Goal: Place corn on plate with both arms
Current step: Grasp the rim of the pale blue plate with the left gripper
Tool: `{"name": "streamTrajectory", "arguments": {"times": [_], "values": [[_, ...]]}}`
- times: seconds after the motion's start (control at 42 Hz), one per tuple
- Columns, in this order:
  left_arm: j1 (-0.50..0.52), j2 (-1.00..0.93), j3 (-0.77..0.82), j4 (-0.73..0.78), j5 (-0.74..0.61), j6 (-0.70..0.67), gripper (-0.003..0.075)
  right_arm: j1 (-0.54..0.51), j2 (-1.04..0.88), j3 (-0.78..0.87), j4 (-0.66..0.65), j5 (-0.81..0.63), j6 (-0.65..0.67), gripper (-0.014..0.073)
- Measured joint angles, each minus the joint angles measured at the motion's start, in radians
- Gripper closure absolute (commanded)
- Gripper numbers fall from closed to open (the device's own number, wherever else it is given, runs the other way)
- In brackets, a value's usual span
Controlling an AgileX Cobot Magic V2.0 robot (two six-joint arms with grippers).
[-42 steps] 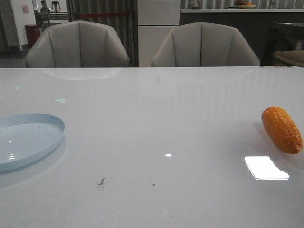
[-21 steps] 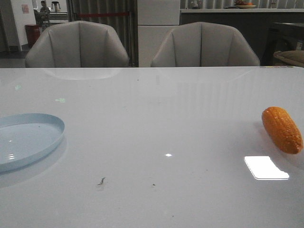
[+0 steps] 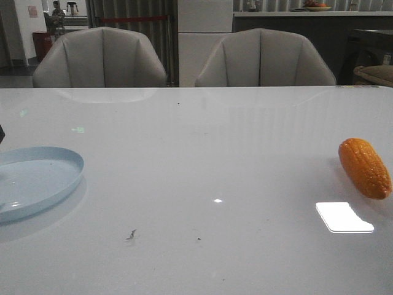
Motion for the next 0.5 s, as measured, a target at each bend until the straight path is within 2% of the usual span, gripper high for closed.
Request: {"name": "streamTrajectory", "arguments": {"times": [0.024, 0.214, 0.5], "values": [[0.0, 0.0, -0.002, 0.0, 0.0, 0.0, 0.0635, 0.0, 0.0, 0.0, 0.0, 0.0, 0.0, 0.0095], [0.002, 0.002, -0.032, -0.009, 0.054, -0.002, 0.0624, 0.0, 0.0, 0.0, 0.0, 0.002, 0.0, 0.0095], [0.002, 0.028, -0.244, -0.01, 0.292, -0.002, 0.0624, 0.0, 0.0, 0.0, 0.0, 0.004, 0.0, 0.0095]]}}
